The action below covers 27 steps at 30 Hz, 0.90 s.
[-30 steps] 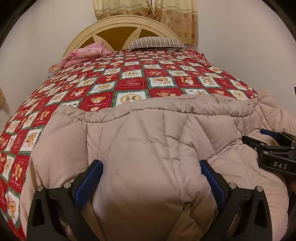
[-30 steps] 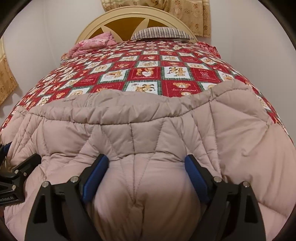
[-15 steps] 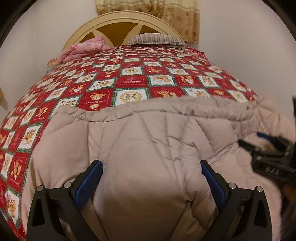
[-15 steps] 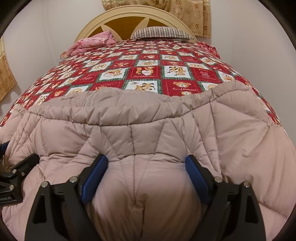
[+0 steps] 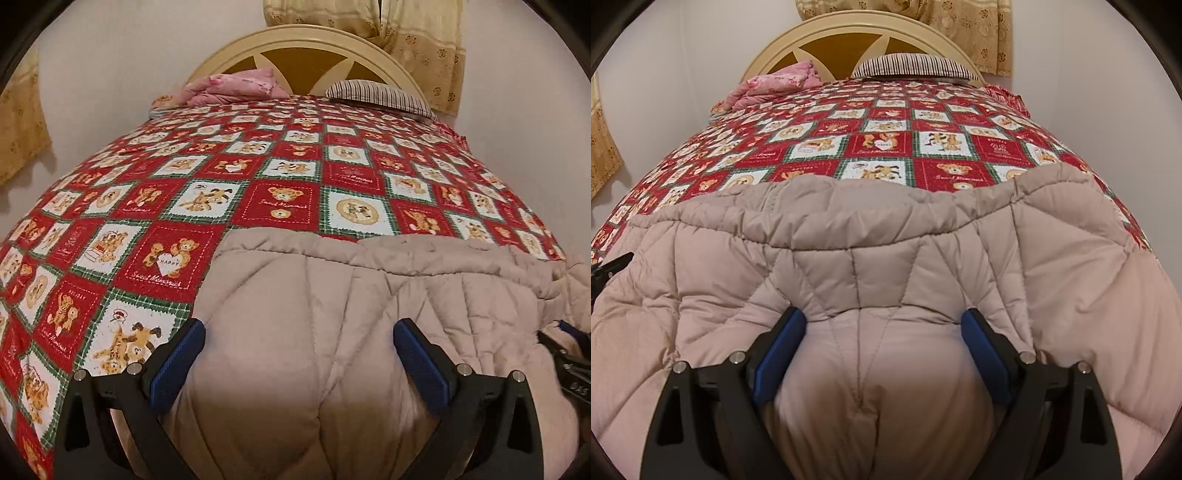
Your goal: Fold large clothes
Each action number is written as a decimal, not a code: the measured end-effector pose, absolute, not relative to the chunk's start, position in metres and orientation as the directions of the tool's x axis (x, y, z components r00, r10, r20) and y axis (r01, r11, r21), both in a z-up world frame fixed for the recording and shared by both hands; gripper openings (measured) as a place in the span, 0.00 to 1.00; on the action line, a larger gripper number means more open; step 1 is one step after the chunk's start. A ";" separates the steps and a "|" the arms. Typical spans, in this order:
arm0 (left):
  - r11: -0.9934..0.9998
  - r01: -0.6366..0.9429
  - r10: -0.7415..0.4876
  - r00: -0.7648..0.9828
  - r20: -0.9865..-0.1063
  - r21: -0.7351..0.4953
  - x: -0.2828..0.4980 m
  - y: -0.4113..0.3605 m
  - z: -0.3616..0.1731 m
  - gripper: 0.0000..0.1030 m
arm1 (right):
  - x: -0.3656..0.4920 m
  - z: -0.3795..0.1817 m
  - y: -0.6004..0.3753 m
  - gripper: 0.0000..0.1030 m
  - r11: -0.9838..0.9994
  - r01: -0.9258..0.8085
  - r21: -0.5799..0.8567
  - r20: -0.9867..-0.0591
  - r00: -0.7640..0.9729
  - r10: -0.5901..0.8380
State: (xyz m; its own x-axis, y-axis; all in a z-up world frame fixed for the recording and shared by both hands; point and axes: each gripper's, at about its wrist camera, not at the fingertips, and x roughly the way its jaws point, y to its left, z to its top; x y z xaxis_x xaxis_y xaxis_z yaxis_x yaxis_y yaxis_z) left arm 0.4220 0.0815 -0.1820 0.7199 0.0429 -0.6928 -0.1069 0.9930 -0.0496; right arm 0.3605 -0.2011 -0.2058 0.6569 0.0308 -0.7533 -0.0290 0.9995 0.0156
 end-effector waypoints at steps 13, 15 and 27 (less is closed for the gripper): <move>0.990 -0.117 0.024 0.684 -0.729 -0.077 0.433 0.088 -0.192 0.99 | 0.347 -0.178 -0.221 0.84 0.989 -0.066 0.135 -0.713 0.686 0.143; 0.990 -0.117 0.023 0.685 -0.728 -0.078 0.432 0.088 -0.192 0.99 | 0.337 -0.155 -0.237 0.85 0.987 -0.063 0.147 -0.659 0.738 0.145; 0.991 -0.119 0.036 0.685 -0.728 -0.062 0.432 0.087 -0.191 0.99 | 0.363 -0.193 -0.310 0.91 0.989 0.099 0.113 -0.729 0.684 0.015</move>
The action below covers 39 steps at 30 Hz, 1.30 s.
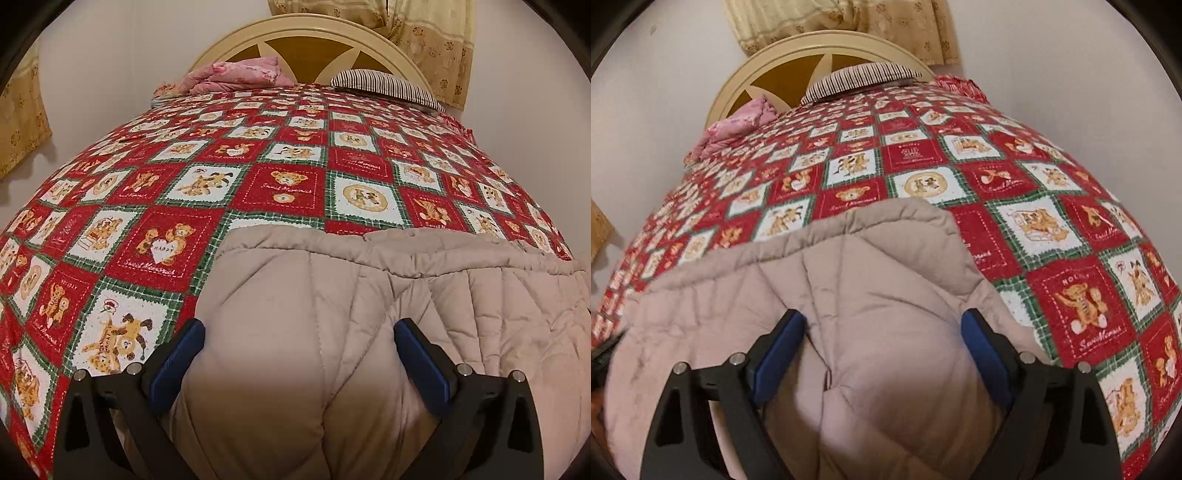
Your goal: Fold large clothes
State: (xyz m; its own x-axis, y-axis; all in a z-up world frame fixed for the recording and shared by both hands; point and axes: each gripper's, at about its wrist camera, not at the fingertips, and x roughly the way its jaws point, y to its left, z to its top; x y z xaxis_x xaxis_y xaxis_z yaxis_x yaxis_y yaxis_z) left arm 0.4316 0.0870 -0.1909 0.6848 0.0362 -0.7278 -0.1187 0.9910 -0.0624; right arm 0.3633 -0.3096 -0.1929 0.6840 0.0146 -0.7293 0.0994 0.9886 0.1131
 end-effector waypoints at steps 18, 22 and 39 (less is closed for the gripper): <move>0.991 -0.123 0.040 0.680 -0.732 -0.060 0.433 0.086 -0.191 0.99 | 0.365 -0.188 -0.292 0.86 0.991 0.126 0.042 -0.764 0.643 -0.050; 0.990 -0.123 0.037 0.682 -0.730 -0.065 0.433 0.085 -0.191 0.99 | 0.331 -0.144 -0.244 0.93 0.991 -0.011 0.136 -0.632 0.769 0.095; 0.986 -0.119 0.003 0.696 -0.718 -0.112 0.428 0.091 -0.188 0.99 | 0.333 -0.201 -0.157 0.96 0.956 -0.293 0.024 -0.715 0.663 0.222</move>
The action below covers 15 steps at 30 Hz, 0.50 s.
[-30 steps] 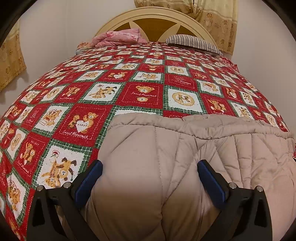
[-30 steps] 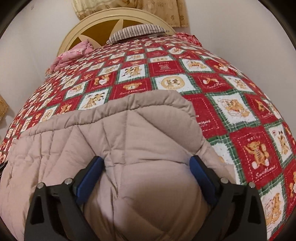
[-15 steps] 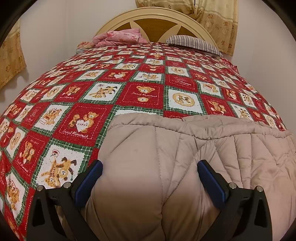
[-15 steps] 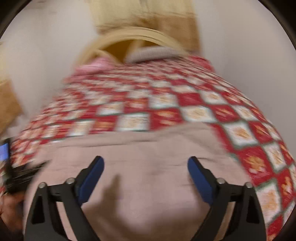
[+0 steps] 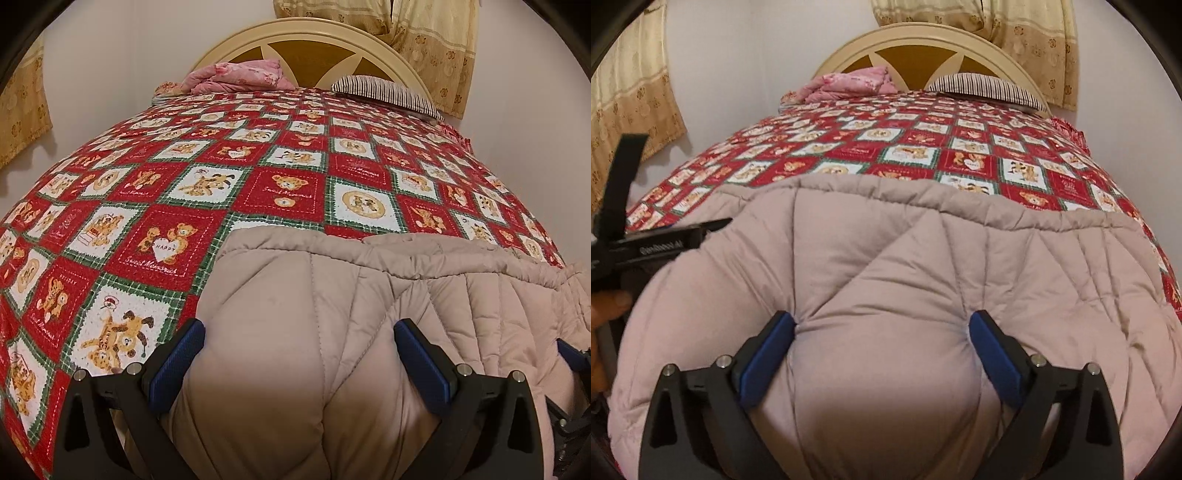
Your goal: Fold large clothes
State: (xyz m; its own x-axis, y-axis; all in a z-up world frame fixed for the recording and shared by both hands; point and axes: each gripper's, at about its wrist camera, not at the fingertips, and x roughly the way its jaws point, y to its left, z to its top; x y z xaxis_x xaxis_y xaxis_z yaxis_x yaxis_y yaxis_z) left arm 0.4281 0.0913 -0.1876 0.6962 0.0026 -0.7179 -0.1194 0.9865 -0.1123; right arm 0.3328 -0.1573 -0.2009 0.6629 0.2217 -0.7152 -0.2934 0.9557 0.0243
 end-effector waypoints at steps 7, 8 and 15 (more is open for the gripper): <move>0.955 -0.084 -0.133 0.735 -0.665 -0.284 0.355 0.119 -0.144 0.99 | 0.338 -0.206 -0.155 0.98 0.957 -0.290 0.024 -0.730 0.649 0.215; 0.957 -0.080 -0.132 0.740 -0.660 -0.280 0.341 0.122 -0.138 0.99 | 0.339 -0.206 -0.155 0.98 0.957 -0.290 0.024 -0.730 0.649 0.215; 0.946 -0.101 -0.120 0.771 -0.625 -0.307 0.209 0.157 -0.132 0.99 | 0.338 -0.206 -0.153 0.98 0.958 -0.288 0.017 -0.729 0.651 0.209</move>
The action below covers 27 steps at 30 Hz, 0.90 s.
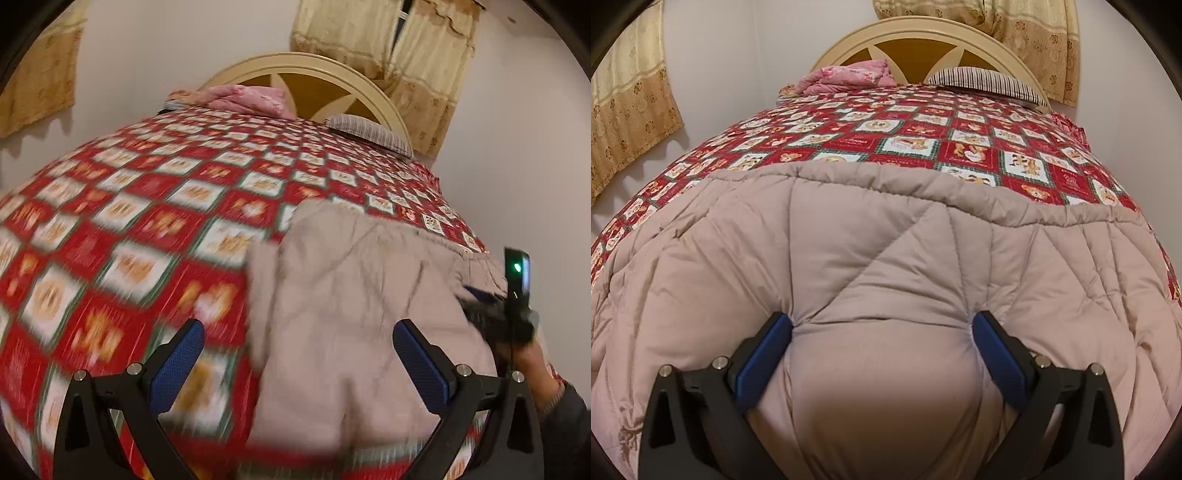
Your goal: Fold large clothes
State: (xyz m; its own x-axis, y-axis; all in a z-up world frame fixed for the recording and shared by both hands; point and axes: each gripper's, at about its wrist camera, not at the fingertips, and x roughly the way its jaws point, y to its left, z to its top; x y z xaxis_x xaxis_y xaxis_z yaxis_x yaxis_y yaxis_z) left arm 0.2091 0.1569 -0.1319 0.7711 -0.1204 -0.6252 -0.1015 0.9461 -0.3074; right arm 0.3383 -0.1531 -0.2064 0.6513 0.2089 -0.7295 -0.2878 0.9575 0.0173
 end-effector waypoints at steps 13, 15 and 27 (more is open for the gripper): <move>0.803 -0.130 -0.298 0.758 -0.581 -0.582 0.206 0.139 -0.184 0.99 | 0.335 -0.204 -0.153 0.97 0.961 -0.275 -0.011 -0.718 0.671 0.184; 0.762 -0.127 -0.320 0.779 -0.540 -0.635 0.216 0.143 -0.186 0.98 | 0.334 -0.204 -0.153 0.97 0.962 -0.274 -0.010 -0.716 0.674 0.185; 0.827 0.060 -0.323 0.865 -0.384 -0.559 0.223 0.131 -0.120 0.25 | 0.333 -0.201 -0.157 0.97 0.960 -0.278 0.020 -0.700 0.682 0.213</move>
State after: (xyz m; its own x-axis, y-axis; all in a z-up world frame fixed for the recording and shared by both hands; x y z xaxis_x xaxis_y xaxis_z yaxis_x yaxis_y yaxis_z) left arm 0.2228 0.1310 -0.1202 0.8650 -0.3225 -0.3843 0.0599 0.8269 -0.5592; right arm 0.3330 -0.1571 -0.2015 0.6817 0.2127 -0.7000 -0.2785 0.9602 0.0205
